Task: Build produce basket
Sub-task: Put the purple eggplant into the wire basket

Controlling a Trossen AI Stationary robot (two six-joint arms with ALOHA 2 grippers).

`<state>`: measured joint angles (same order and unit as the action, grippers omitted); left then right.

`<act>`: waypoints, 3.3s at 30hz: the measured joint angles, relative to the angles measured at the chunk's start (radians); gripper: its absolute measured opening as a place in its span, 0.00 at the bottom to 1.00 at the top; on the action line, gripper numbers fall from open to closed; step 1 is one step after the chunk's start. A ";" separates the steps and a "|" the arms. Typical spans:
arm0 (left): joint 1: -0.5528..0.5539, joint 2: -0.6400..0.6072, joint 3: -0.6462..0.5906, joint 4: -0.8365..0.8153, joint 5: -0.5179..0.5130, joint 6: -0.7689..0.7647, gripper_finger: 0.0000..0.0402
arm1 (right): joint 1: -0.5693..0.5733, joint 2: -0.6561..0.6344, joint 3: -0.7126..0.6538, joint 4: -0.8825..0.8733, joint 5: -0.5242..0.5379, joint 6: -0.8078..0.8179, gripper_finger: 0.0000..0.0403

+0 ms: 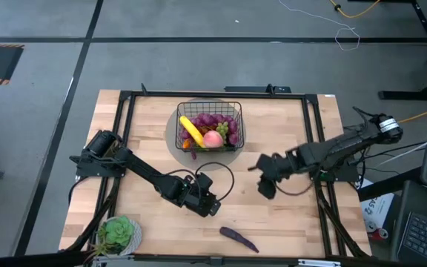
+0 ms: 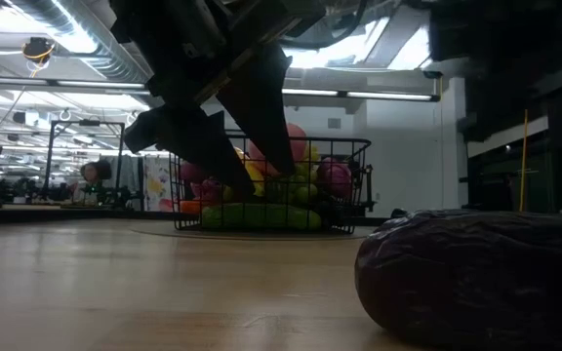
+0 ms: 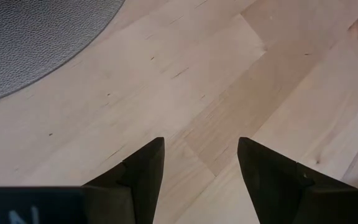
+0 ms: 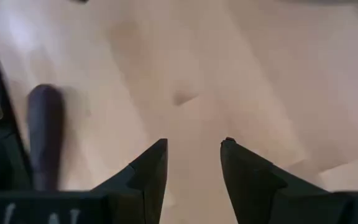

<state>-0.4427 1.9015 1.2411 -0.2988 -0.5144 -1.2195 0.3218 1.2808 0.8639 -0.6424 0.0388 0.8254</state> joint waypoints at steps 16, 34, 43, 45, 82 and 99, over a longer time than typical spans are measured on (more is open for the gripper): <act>-0.031 -0.061 -0.001 -0.032 0.177 0.361 0.50 | 0.335 0.000 -0.020 0.041 0.151 0.296 0.37; 0.086 -0.834 -0.373 -0.125 0.003 0.812 0.50 | 0.408 0.001 -0.020 0.053 0.286 0.267 0.37; 0.218 -1.184 -0.954 0.580 0.270 0.880 0.50 | 0.406 0.001 -0.020 0.054 0.289 0.189 0.37; 0.237 -1.241 -1.031 0.693 0.321 0.958 0.50 | 0.402 0.001 -0.020 0.054 0.319 0.156 0.37; 0.338 -1.704 -1.233 0.394 0.520 1.078 0.50 | 0.295 0.001 -0.020 0.055 0.401 0.041 0.37; 0.338 -1.900 -1.193 0.211 0.465 1.148 0.50 | 0.307 0.001 -0.020 0.160 0.437 0.060 0.37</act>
<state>-0.1047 0.0017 0.0479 -0.0877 -0.0497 -0.0711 0.6285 1.2819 0.8444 -0.4822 0.4759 0.8855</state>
